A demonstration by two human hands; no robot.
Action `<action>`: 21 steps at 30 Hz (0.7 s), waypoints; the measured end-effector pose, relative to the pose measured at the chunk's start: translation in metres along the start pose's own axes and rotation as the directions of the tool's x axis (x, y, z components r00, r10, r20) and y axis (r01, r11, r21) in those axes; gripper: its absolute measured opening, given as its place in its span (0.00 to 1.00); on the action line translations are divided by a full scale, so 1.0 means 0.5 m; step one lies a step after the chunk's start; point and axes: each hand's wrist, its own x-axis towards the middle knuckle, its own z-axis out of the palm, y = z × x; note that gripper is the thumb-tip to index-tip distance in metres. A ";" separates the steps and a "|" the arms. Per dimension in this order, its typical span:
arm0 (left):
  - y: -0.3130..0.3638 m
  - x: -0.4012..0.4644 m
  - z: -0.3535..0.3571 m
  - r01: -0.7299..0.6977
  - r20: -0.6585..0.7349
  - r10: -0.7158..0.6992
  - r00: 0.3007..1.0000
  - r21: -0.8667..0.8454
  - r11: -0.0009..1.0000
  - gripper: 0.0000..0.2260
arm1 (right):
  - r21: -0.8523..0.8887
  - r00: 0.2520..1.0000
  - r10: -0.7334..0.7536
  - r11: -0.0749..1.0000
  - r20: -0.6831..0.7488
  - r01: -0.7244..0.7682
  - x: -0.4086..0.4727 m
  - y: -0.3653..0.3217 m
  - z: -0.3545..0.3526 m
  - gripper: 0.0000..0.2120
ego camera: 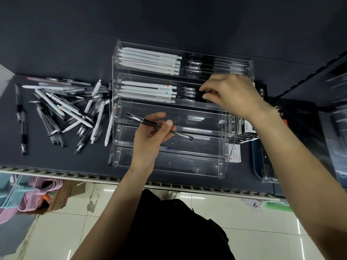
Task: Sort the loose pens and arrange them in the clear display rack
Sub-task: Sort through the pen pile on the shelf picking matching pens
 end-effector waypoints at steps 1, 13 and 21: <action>0.000 0.000 -0.001 0.000 -0.002 0.000 1.000 0.003 1.000 0.07 | -0.019 1.000 -0.010 1.000 0.011 0.010 -0.002 -0.002 0.003 0.13; 0.006 0.003 0.033 0.003 -0.043 -0.003 0.999 0.000 1.000 0.08 | 0.391 0.987 0.062 0.920 -0.151 0.002 -0.095 -0.119 0.024 0.11; 0.023 0.035 0.047 -0.186 0.056 0.179 0.982 0.430 0.884 0.18 | 0.264 0.880 0.283 0.945 -0.381 -0.190 -0.132 -0.055 0.001 0.06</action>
